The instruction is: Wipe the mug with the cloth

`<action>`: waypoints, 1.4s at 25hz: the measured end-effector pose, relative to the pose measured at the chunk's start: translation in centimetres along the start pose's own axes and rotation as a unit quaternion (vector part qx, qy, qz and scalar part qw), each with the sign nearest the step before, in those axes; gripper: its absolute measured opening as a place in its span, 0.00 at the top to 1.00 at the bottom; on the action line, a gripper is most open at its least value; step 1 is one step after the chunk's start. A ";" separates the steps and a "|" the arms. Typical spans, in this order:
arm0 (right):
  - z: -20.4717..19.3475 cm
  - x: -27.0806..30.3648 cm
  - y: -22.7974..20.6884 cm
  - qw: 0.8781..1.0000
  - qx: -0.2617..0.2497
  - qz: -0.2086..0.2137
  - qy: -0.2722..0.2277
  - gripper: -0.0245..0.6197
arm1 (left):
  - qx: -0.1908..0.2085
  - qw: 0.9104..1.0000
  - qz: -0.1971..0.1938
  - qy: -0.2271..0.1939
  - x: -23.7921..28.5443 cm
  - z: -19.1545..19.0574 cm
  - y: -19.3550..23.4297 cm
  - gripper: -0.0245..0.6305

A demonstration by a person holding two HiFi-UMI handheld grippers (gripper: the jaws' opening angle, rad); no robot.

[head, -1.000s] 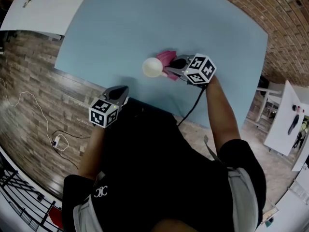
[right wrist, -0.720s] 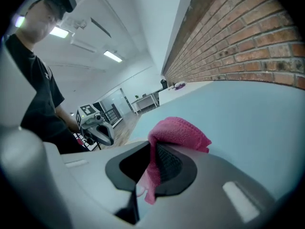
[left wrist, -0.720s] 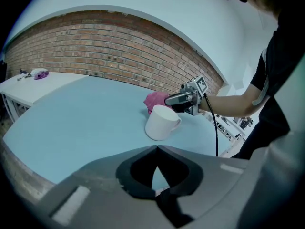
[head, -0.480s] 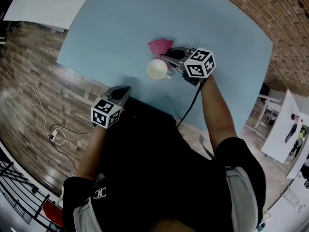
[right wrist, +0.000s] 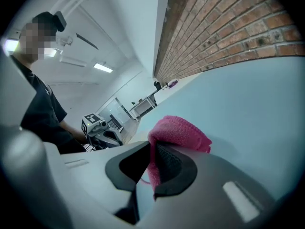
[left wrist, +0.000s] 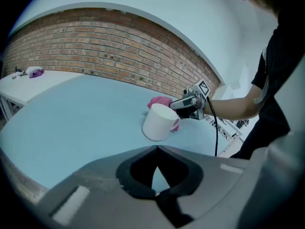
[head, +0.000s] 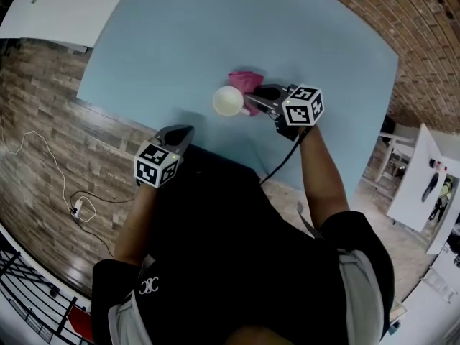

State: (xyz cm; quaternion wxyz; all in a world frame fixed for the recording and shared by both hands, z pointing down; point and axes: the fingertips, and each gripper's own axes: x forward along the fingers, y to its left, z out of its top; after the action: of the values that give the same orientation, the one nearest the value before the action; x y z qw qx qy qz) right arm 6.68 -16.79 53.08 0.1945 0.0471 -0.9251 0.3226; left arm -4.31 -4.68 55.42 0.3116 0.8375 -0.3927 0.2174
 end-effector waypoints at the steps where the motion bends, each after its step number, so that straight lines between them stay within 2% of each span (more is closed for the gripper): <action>1: -0.6 -0.2 0.2 1.000 0.006 -0.002 0.001 0.90 | 0.001 1.000 -0.003 0.001 0.1 0.0 0.0 0.96; 5: -2.5 -0.7 0.5 1.000 0.018 -0.010 0.010 0.90 | 0.009 1.000 -0.016 0.006 0.7 -0.1 -0.3 0.96; 9: -2.6 -1.0 0.3 1.000 0.014 -0.022 0.014 0.90 | 0.014 1.000 -0.023 0.009 0.8 0.1 -0.3 0.96; 14: -1.5 -0.3 -0.4 0.999 -0.001 -0.023 0.036 0.90 | 0.014 1.000 -0.023 0.010 0.6 -0.4 0.1 0.96; 20: 1.9 1.0 -1.5 0.999 -0.012 -0.007 0.051 0.90 | 0.003 1.000 -0.021 0.009 0.1 -0.7 1.1 0.96; 23: 3.4 2.6 -1.3 0.997 -0.023 0.008 0.078 0.90 | -0.005 1.000 -0.020 0.003 -0.6 -0.8 1.8 0.96; 28: 3.6 5.6 -0.7 0.984 -0.051 0.035 0.165 0.90 | -0.023 1.000 -0.008 -0.007 -1.4 -1.2 2.9 0.96; 35: 3.7 9.6 1.4 0.958 -0.109 0.062 0.260 0.90 | -0.049 0.999 0.001 -0.020 -2.5 -2.0 4.2 0.96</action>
State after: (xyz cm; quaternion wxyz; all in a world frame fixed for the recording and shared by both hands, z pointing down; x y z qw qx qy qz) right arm -3.64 -17.57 53.33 0.4117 -0.1167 -0.8734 0.2326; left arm -9.38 -4.10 56.77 0.3439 0.8250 -0.4101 0.1814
